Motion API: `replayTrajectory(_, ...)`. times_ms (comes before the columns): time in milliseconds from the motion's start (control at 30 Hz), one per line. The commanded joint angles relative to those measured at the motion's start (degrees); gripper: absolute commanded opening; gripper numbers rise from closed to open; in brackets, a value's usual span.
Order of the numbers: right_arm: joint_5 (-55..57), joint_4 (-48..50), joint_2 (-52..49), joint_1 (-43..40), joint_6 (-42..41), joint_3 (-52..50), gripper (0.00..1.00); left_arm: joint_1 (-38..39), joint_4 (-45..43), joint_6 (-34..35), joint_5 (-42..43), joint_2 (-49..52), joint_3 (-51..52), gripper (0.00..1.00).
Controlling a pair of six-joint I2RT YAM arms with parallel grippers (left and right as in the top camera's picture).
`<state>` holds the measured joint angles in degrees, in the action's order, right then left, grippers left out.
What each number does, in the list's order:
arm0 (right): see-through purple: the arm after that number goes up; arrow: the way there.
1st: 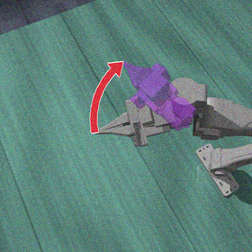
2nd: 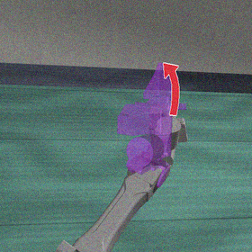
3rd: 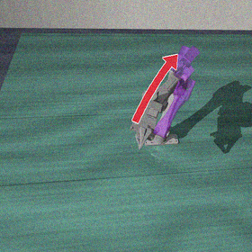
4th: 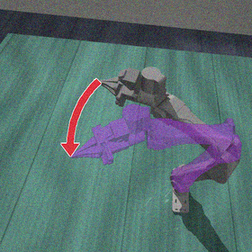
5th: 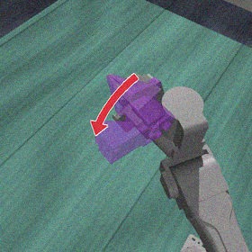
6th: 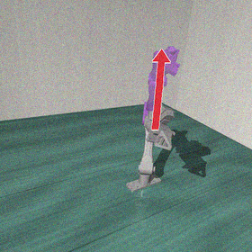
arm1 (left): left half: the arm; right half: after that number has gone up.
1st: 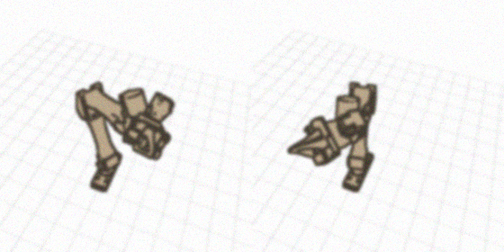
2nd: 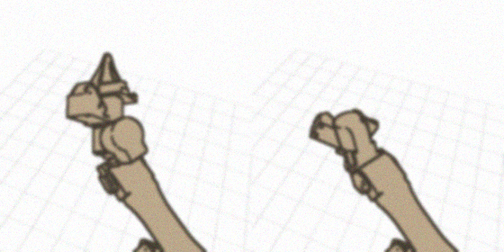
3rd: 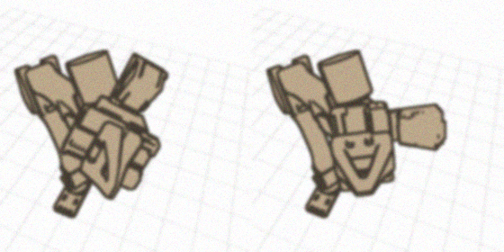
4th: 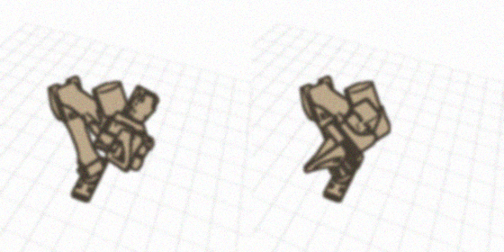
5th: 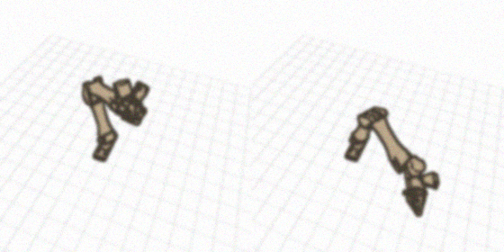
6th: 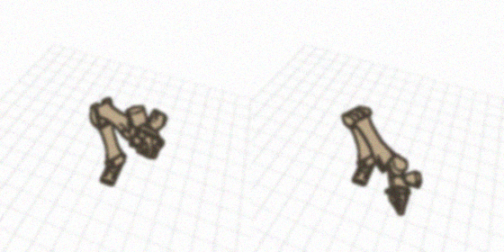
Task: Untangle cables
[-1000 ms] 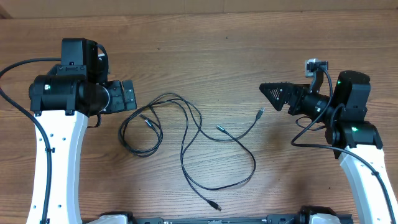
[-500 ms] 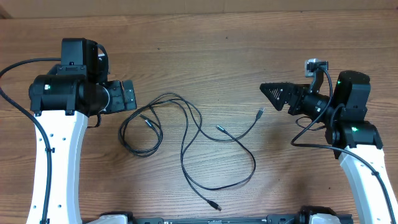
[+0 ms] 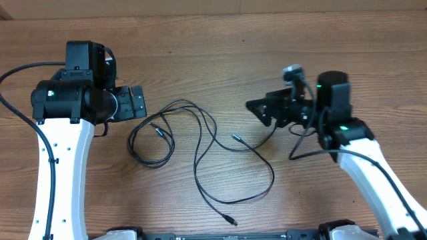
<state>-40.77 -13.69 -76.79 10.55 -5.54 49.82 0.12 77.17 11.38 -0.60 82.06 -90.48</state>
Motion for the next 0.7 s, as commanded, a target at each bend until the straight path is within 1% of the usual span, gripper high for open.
replayTrajectory(0, 0.92, 3.04, -5.66, 4.66, 3.28, 0.81, 0.85, -0.20, -0.02, -1.09, 0.63, -1.07, -1.22, 1.00)
replayTrajectory(200, 0.94, 8.22, -13.35, 10.12, 4.17, 0.81, 0.85, -0.20, -0.02, -1.09, 0.63, -1.07, -1.22, 0.99)
replayTrajectory(267, 1.49, 9.16, -15.76, 11.93, 4.17, 0.81, 0.83, -0.20, -0.02, -1.09, 0.63, -1.07, -1.22, 1.00)
replayTrajectory(400, 7.43, 10.01, -20.39, 15.85, 4.13, 0.81, 0.79, -0.20, -0.02, -1.09, 0.63, -1.07, -1.22, 1.00)
replayTrajectory(500, 10.19, 10.19, -22.91, 17.22, 4.11, 0.81, 0.79, -0.20, -0.02, -1.09, 0.63, -1.07, -1.22, 0.99)
replayTrajectory(667, 10.29, 12.35, -25.88, 17.57, 3.89, 0.81, 0.78, -0.20, -0.02, -1.09, 0.63, -1.07, -1.22, 1.00)
